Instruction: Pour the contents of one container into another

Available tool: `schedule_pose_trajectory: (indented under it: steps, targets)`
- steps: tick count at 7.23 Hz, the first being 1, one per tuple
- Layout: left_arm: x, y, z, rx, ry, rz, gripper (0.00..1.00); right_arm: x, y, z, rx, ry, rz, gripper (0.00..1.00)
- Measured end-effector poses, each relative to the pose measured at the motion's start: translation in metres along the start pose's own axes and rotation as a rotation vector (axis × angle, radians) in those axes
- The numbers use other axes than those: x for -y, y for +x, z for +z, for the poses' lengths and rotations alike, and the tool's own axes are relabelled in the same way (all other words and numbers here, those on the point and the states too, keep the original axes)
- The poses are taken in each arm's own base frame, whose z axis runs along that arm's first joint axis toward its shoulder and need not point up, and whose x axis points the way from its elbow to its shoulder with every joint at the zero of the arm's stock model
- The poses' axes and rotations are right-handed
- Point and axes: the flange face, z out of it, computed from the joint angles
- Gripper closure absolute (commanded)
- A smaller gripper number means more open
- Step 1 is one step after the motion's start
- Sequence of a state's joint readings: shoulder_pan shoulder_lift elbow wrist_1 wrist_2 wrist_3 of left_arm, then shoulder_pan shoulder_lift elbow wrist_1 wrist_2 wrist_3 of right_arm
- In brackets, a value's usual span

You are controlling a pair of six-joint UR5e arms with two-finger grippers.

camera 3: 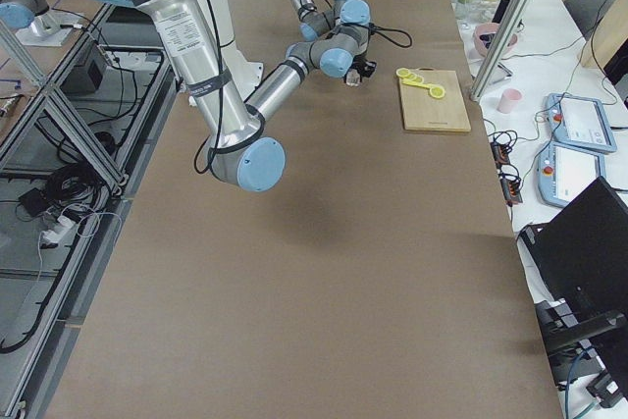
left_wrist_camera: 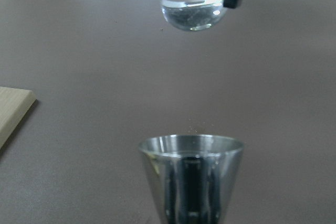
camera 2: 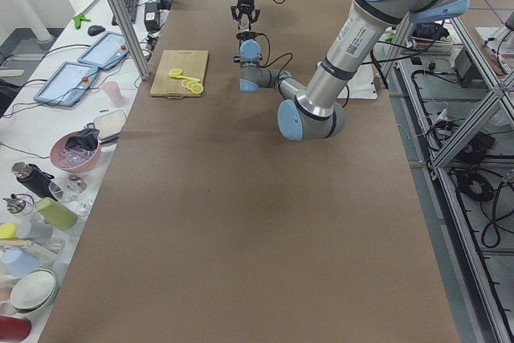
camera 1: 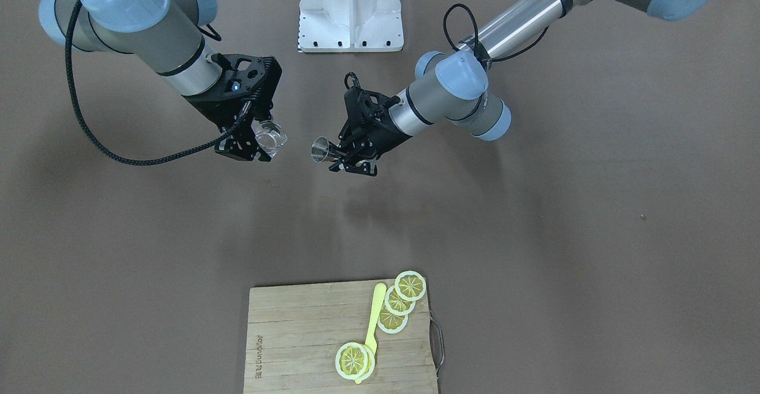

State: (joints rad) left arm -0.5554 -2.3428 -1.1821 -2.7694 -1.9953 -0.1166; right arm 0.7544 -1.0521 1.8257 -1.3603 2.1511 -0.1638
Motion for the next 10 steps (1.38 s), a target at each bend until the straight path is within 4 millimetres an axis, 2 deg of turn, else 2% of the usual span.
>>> schedule_pose_trajectory:
  steps: [2,5,8,10]
  targets:
    - [0.008,-0.001,0.005,0.0,0.003,0.001,1.0,0.002,-0.011,0.0,0.008,-0.041,-0.047,1.0]
    - [0.017,-0.002,0.006,0.003,0.01,0.003,1.0,0.003,-0.024,0.016,0.006,-0.082,-0.072,1.0]
    - [0.023,0.001,0.003,0.002,0.031,0.012,1.0,0.018,-0.027,0.022,-0.009,-0.112,-0.101,1.0]
    - [0.024,0.004,0.001,0.0,0.044,0.018,1.0,0.02,-0.026,0.022,-0.011,-0.125,-0.116,1.0]
